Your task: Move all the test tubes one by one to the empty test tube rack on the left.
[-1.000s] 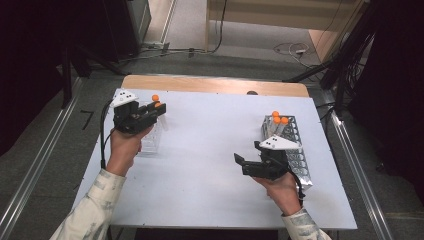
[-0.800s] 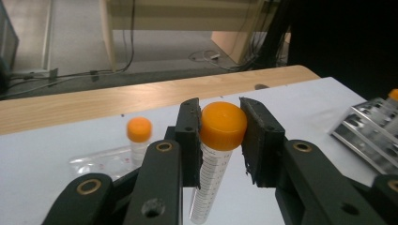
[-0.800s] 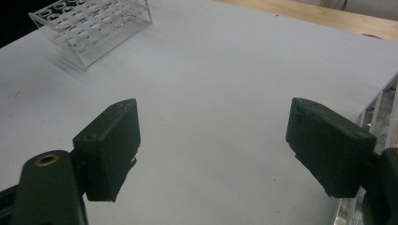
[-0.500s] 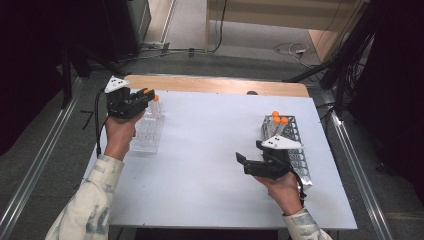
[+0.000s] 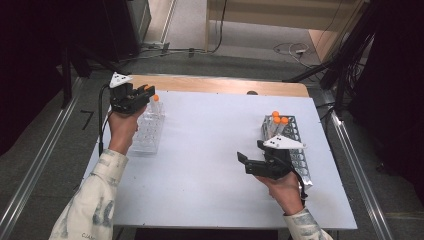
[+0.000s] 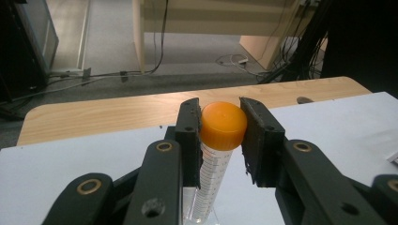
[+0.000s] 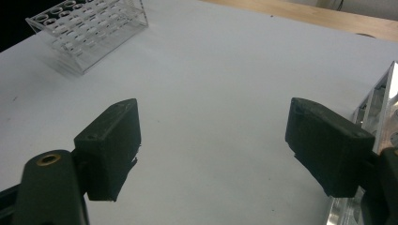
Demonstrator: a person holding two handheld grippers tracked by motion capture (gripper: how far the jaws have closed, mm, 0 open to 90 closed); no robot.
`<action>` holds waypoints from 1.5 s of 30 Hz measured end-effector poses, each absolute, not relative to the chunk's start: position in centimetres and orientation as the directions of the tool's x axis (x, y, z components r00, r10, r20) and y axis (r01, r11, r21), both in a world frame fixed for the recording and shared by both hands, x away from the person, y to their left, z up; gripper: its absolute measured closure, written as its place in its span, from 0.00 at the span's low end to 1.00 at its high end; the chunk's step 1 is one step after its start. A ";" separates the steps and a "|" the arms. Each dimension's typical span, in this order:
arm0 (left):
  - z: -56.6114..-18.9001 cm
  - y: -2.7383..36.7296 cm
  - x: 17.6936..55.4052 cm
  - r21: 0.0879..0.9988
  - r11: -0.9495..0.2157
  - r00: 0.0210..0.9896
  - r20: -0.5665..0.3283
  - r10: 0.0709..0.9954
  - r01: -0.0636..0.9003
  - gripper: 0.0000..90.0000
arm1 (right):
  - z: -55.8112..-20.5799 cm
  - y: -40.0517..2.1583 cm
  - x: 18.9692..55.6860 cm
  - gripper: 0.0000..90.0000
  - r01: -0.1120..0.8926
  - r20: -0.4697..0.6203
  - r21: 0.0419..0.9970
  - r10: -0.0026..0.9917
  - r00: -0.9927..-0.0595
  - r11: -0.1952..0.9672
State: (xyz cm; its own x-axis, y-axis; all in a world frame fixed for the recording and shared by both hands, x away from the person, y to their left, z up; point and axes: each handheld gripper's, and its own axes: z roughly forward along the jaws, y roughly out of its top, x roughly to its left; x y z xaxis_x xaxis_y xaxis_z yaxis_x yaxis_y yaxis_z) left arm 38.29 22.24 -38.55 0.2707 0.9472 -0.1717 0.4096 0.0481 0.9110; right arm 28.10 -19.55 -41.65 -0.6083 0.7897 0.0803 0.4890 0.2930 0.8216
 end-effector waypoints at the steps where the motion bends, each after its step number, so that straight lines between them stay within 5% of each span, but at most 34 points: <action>1: -38.7 22.2 38.4 0.908 0.043 0.268 -0.168 0.949 0.416 0.78 | -41.7 -19.5 28.1 0.19 0.490 0.082 0.821 0.790 -0.608 0.293; 14: -41.1 20.7 38.4 0.872 -0.079 0.262 -0.058 0.963 0.484 0.78 | -41.6 -19.6 28.1 0.19 0.490 0.084 0.823 0.792 -0.605 0.287; 45: -42.3 20.5 38.7 0.859 -0.063 0.234 -0.067 0.970 0.508 0.78 | -41.6 -19.8 28.1 0.19 0.494 0.087 0.822 0.796 -0.599 0.282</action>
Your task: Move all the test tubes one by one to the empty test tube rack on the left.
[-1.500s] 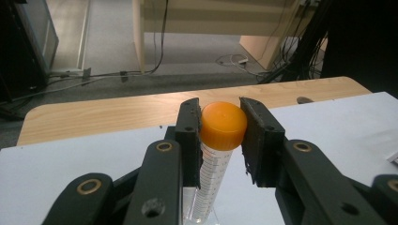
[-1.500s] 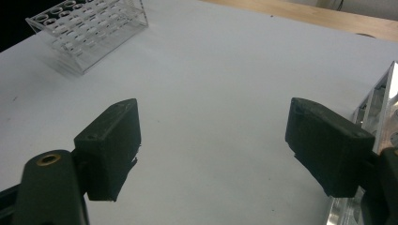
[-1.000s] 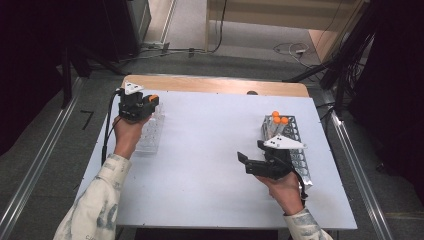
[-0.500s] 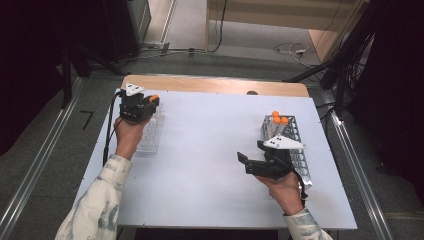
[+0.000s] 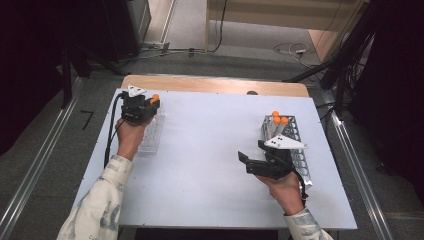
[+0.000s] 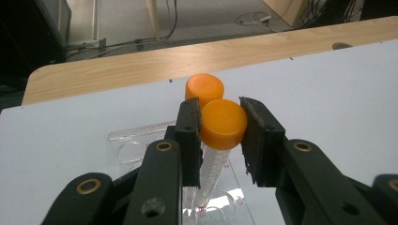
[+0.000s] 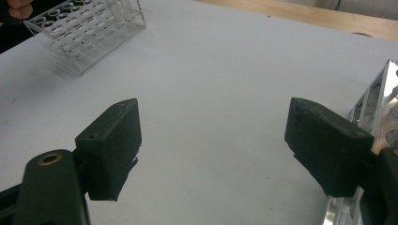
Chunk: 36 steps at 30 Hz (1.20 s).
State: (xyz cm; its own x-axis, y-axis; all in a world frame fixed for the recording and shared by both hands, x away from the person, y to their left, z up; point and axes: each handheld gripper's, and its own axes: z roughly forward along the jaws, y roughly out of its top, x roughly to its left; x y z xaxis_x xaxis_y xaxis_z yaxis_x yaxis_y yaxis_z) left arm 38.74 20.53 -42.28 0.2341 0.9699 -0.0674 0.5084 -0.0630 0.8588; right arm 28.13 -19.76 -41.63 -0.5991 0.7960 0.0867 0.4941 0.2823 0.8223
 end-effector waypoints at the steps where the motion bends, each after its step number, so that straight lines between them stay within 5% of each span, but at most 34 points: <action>1: -42.3 20.5 38.7 0.858 -0.062 0.234 -0.068 0.970 0.510 0.78 | -41.6 -19.7 28.1 0.19 0.494 0.085 0.822 0.796 -0.599 0.283; 17: -43.0 20.5 38.9 0.852 -0.064 0.229 -0.066 0.971 0.519 0.76 | -41.6 -19.8 28.1 0.19 0.492 0.085 0.823 0.796 -0.599 0.283; 28: -42.5 20.5 38.3 0.847 -0.054 0.226 -0.079 0.971 0.529 0.27 | -41.3 -20.4 28.1 0.19 0.490 0.085 0.830 0.807 -0.584 0.267; 36: -42.0 20.7 35.9 0.879 0.018 0.216 -0.137 0.967 0.477 0.18 | -41.1 -22.3 28.7 0.19 0.495 0.085 0.838 0.840 -0.536 0.231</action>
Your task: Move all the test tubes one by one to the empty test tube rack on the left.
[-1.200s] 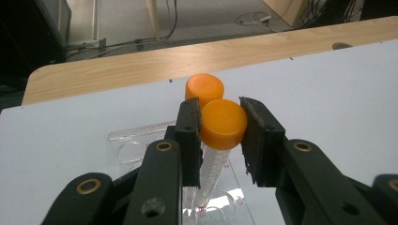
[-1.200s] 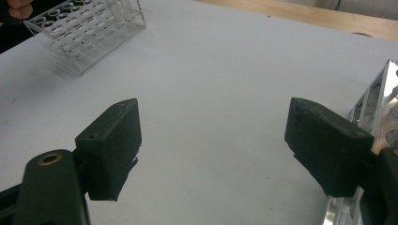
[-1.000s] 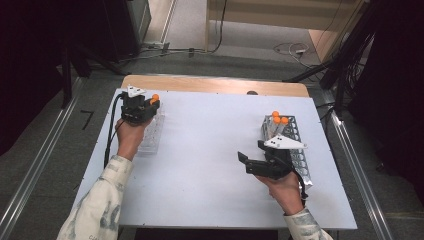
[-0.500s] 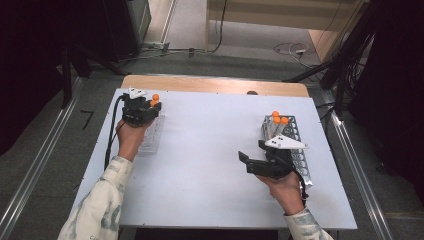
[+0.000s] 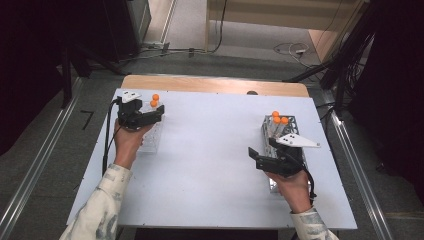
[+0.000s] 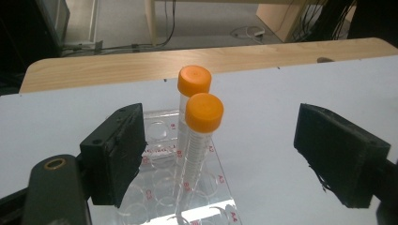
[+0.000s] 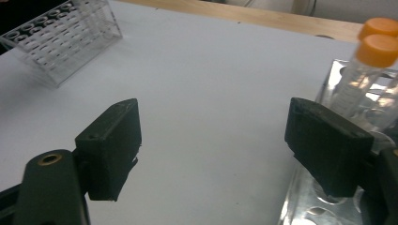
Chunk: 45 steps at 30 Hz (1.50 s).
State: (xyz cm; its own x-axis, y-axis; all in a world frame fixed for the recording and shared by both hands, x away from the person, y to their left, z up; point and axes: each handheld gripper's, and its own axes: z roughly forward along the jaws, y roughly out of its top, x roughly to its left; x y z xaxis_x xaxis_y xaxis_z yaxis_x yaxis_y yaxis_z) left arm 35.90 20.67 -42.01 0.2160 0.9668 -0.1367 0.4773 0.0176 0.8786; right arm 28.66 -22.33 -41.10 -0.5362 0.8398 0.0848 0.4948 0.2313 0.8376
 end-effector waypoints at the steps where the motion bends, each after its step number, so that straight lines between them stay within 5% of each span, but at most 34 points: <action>1: -42.1 20.7 35.7 0.880 0.018 0.216 -0.136 0.967 0.475 0.17 | -41.1 -22.6 28.7 0.19 0.494 0.079 0.839 0.846 -0.527 0.230; 19: -42.3 19.6 32.7 0.887 -0.025 0.260 -0.108 0.959 0.462 0.17 | -41.1 -26.1 32.1 0.23 0.503 0.019 0.845 0.930 -0.367 0.181; 31: -42.2 19.2 32.6 0.890 -0.027 0.276 -0.111 0.955 0.454 0.17 | -42.5 -28.0 34.8 0.50 0.542 0.010 0.827 0.961 -0.277 0.148; 45: -42.0 19.2 32.5 0.895 -0.023 0.282 -0.116 0.953 0.445 0.17 | -43.0 -26.8 36.9 0.69 0.586 -0.057 0.783 0.963 -0.265 0.207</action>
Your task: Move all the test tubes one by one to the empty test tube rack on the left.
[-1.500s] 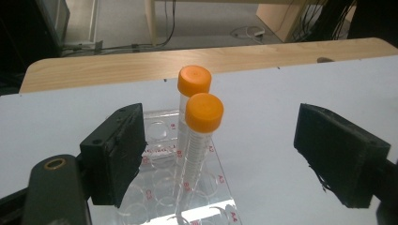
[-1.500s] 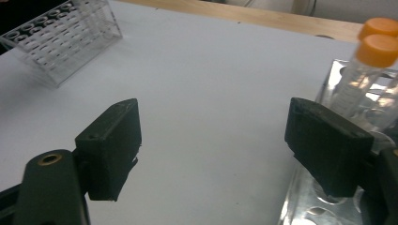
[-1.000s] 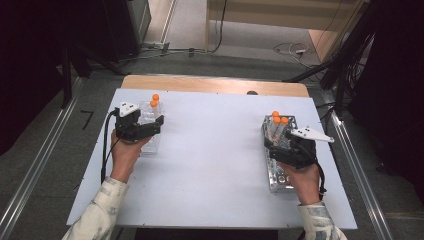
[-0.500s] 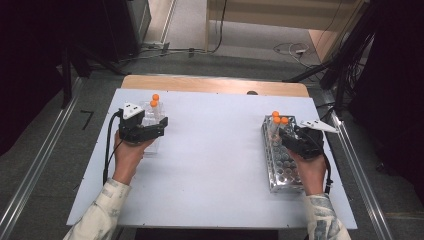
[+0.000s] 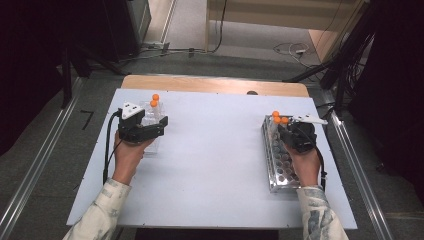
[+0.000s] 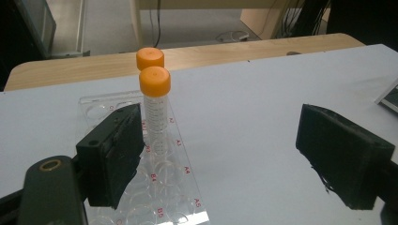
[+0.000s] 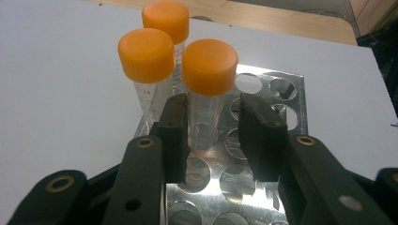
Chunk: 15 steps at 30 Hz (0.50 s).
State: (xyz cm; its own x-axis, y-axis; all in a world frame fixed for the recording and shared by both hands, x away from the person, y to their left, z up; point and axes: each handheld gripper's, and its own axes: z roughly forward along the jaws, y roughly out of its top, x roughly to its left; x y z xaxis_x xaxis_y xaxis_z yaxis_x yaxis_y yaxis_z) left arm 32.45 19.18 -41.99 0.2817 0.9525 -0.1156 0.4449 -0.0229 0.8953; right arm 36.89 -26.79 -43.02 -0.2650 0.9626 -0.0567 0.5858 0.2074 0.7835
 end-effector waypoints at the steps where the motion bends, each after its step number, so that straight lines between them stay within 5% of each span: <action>1: -42.0 19.2 32.4 0.896 -0.022 0.283 -0.116 0.952 0.444 0.17 | -43.0 -26.7 37.0 0.69 0.592 -0.063 0.777 0.962 -0.265 0.214; 15: -41.8 19.0 32.2 0.899 -0.029 0.294 -0.113 0.949 0.437 0.17 | -43.2 -26.2 37.7 0.79 0.612 -0.082 0.752 0.955 -0.284 0.247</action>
State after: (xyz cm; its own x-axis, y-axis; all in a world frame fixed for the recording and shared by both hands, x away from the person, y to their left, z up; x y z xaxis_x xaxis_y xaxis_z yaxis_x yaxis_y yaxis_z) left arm 32.18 19.04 -41.77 0.2942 0.9491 -0.1126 0.4371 -0.0288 0.8989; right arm 37.66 -26.19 -43.20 -0.2843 0.9552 -0.0821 0.6118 0.2467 0.7516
